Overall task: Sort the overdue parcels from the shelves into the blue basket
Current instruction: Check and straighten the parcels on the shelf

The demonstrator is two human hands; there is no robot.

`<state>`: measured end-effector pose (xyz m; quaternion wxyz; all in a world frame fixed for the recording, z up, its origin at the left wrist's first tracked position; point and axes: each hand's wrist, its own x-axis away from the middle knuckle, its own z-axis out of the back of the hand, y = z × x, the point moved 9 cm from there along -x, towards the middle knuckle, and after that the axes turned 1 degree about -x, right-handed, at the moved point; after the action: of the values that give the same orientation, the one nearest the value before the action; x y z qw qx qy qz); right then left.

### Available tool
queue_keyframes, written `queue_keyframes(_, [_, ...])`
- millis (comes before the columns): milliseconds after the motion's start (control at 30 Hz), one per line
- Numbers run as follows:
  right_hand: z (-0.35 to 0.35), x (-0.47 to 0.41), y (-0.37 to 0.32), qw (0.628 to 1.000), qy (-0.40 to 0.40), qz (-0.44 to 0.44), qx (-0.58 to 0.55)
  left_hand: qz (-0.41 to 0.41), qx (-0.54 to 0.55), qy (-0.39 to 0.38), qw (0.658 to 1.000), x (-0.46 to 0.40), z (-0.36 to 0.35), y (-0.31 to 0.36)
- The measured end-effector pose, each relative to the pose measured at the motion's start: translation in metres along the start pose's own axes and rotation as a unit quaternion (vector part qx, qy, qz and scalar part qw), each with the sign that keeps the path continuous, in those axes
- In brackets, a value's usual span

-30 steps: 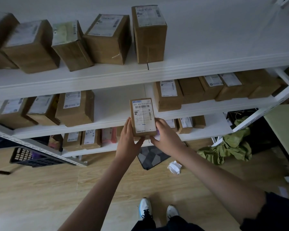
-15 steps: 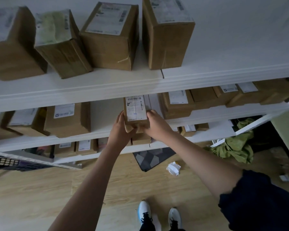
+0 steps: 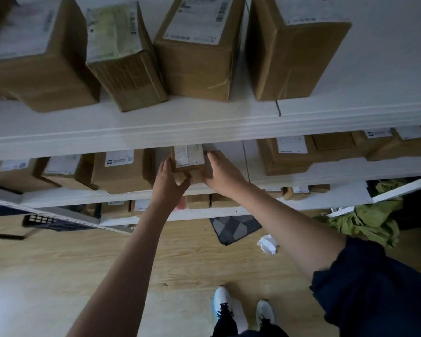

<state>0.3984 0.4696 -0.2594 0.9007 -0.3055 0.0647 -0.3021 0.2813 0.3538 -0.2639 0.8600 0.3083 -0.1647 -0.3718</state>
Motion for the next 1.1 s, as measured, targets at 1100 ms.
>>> queue_keyframes(1100, [0.141,0.129,0.247,0.978,0.040,-0.206,-0.021,0.004,-0.004,-0.090,0.996,0.056,-0.154,0.152])
